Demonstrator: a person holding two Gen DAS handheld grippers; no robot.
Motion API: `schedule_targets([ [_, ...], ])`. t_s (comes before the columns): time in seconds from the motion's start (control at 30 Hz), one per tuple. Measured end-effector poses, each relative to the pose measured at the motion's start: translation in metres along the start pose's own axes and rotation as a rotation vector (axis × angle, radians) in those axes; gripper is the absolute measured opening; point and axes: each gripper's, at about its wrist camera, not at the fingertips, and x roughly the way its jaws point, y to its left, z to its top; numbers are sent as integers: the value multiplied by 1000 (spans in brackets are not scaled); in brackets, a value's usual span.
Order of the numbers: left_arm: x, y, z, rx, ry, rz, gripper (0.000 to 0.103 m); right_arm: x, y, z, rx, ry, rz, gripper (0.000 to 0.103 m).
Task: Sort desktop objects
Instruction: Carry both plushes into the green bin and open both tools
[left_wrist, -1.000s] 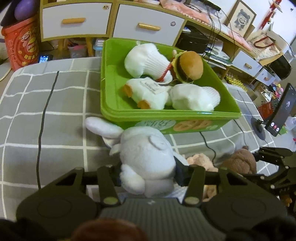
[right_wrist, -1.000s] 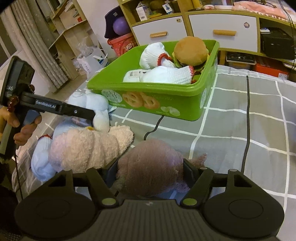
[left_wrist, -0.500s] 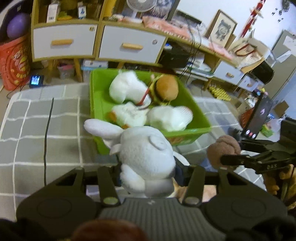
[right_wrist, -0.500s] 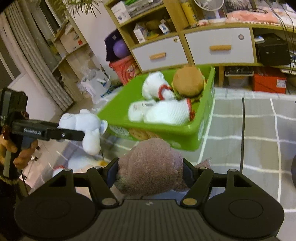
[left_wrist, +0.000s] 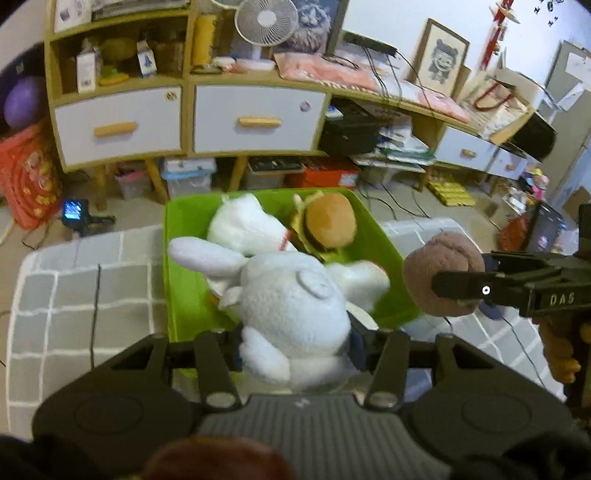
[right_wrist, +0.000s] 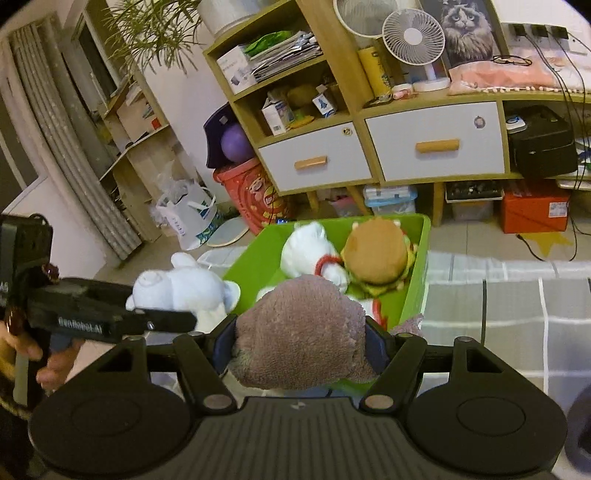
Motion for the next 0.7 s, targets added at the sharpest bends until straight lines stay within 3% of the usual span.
schedule_targets([
  [0.23, 22, -1, 4, -7, 15, 65, 47, 28, -16, 24, 71, -17, -40, 70],
  [0.7, 59, 2, -10, -59, 83, 115, 47, 79, -27, 18, 131, 23, -99, 70],
])
